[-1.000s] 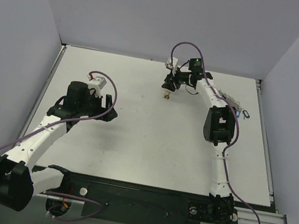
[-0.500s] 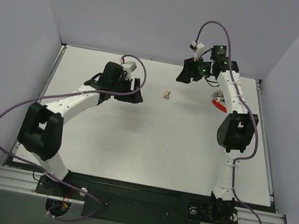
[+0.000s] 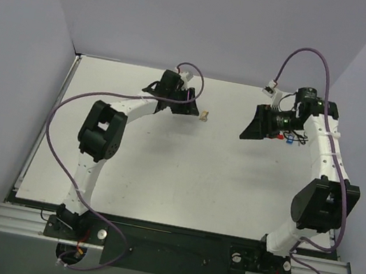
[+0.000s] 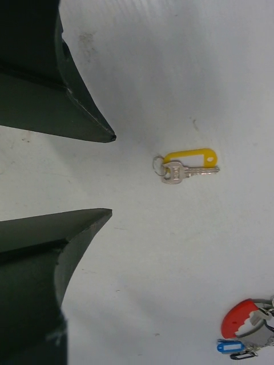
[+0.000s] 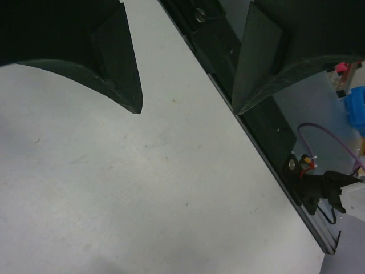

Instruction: Put the keys on the keyring

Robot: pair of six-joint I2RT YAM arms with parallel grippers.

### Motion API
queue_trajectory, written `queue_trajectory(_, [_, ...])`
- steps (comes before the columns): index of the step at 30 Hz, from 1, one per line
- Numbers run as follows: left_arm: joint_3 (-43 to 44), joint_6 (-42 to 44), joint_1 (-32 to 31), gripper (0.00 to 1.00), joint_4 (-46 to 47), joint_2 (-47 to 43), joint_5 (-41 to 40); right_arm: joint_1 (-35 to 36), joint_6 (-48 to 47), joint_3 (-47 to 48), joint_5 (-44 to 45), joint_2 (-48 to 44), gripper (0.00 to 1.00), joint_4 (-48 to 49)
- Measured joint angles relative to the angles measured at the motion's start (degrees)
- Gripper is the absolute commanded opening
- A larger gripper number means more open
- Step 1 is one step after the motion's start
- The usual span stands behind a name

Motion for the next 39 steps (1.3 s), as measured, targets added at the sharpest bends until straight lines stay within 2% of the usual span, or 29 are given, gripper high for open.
queue_trajectory(7, [13.3,-9.1,-0.8,0.60,-4.4,9.0,-2.5,-3.3,-2.8,-10.2,-7.2,-3.1,0.59,-3.7])
queue_trajectory(10, [18.2,-12.0,-1.3,0.59,-6.8,11.9,-4.5,-4.0,-4.2,-10.3,-9.0,-3.3,0.59,-4.8])
queue_trajectory(16, [28.0,-16.3,-2.1,0.51,-10.9,18.5,-8.2,-5.4,-8.3,-10.2,-11.8,-3.8,0.59,-8.9])
queue_trajectory(22, [37.1,-18.9,-2.7,0.45,-15.4,25.2,-9.9,-7.9,-20.6,-6.6,-13.7,-2.7,0.59,-17.3])
queue_trajectory(28, [40.0,-20.5,-3.3,0.42,-18.5,26.8,-11.4,-9.5,-27.9,-4.5,-15.0,-1.4,0.59,-19.1])
queue_trajectory(39, [41.1,-20.7,-5.2,0.35,-22.1,27.0,-11.3,-9.6,-30.3,-4.5,-15.8,-1.4,0.59,-20.2])
